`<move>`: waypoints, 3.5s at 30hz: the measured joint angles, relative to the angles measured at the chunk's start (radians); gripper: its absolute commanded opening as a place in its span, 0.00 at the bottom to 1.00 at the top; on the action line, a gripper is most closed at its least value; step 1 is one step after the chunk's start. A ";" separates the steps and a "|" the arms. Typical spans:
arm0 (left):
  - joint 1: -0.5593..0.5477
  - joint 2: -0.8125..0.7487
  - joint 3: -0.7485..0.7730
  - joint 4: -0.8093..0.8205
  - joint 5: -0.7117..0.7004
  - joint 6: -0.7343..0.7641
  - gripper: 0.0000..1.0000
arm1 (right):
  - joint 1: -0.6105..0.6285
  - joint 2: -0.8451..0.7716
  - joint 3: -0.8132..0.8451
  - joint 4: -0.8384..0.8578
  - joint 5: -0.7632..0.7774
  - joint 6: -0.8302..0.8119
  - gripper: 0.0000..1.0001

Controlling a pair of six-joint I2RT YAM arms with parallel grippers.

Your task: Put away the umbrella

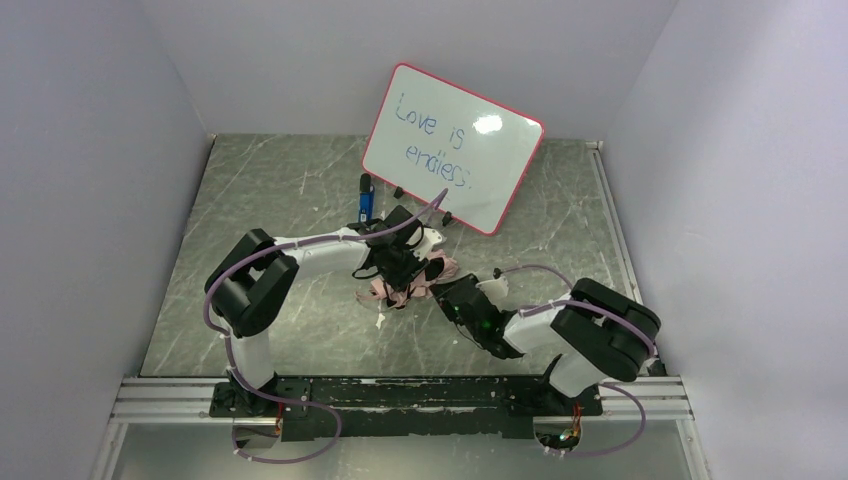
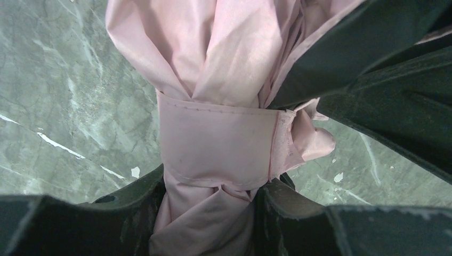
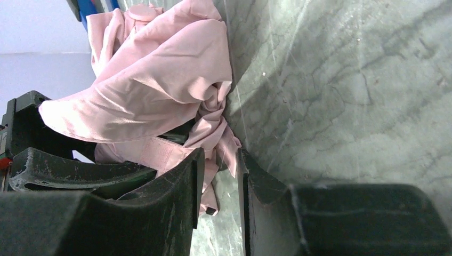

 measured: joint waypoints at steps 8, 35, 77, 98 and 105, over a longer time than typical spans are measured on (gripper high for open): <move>-0.001 0.001 0.000 0.000 -0.002 0.000 0.05 | -0.024 0.065 -0.013 0.145 -0.037 -0.077 0.32; -0.005 0.002 0.000 0.000 -0.009 0.000 0.05 | -0.045 0.203 -0.058 0.430 -0.122 -0.065 0.25; -0.016 0.006 0.007 -0.002 -0.040 -0.022 0.05 | -0.068 0.093 -0.191 0.537 -0.165 -0.283 0.00; -0.022 0.013 0.012 -0.004 -0.041 -0.022 0.05 | -0.034 0.177 -0.177 0.753 -0.182 -0.312 0.00; -0.022 0.015 0.012 -0.005 -0.041 -0.022 0.05 | -0.033 0.200 -0.142 0.766 -0.158 -0.295 0.00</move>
